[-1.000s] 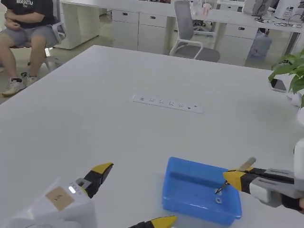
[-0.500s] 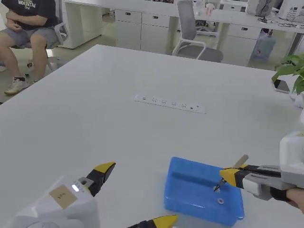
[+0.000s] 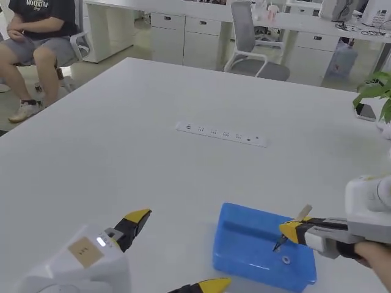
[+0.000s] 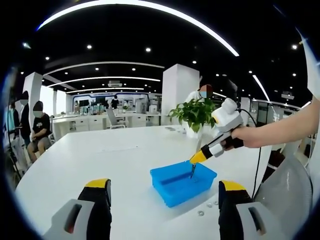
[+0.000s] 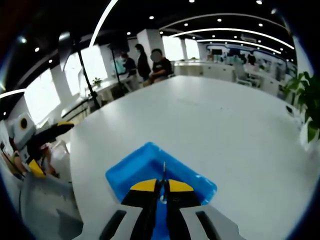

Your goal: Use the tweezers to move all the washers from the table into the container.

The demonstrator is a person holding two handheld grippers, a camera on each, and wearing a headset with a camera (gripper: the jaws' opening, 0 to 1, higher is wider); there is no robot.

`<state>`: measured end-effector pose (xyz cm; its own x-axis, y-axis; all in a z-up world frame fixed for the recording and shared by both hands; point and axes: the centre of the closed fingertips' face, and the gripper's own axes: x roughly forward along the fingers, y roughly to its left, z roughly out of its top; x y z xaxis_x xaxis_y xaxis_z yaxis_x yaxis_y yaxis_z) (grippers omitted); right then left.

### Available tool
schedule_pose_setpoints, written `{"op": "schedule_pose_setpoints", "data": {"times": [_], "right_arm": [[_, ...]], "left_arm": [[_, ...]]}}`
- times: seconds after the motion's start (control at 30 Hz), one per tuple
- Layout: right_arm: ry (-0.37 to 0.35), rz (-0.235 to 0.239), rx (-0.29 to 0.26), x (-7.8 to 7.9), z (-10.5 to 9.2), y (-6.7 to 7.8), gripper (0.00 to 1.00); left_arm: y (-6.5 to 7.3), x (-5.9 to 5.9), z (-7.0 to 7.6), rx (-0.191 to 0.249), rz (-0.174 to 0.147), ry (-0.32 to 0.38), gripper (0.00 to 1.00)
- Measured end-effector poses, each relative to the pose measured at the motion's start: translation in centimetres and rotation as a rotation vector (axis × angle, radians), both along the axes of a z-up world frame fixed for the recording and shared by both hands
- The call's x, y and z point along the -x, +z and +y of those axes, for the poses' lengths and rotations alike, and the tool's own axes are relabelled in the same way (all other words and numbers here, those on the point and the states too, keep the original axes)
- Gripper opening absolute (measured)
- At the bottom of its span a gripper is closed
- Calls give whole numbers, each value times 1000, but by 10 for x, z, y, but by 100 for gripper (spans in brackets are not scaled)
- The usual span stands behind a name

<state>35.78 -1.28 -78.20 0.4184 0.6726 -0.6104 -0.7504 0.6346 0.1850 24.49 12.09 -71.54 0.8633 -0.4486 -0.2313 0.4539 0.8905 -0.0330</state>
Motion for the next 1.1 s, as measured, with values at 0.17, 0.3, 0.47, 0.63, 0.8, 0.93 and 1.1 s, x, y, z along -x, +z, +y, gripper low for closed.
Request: {"op": "schedule_pose_setpoints", "data": {"times": [0.17, 0.3, 0.47, 0.63, 0.8, 0.93, 1.1], "right_arm": [[8, 15, 20, 1, 2, -10, 3], [12, 18, 28, 3, 4, -14, 3], [16, 18, 52, 2, 3, -20, 3], [25, 13, 68, 0, 1, -24, 3], [46, -16, 74, 2, 4, -24, 3], [84, -37, 85, 3, 8, -23, 4], [83, -34, 93, 5, 8, -22, 4]], "left_arm": [[-1, 0, -1, -3, 4, -5, 90], [-1, 1, -1, -4, 7, -5, 90], [-2, 1, -1, -9, 8, -8, 90], [-3, 1, 0, -11, 10, -9, 90], [-3, 1, 0, -12, 10, -8, 90], [-2, 1, 1, -9, 10, -4, 89], [-1, 1, 2, -3, 4, 3, 90]]}}
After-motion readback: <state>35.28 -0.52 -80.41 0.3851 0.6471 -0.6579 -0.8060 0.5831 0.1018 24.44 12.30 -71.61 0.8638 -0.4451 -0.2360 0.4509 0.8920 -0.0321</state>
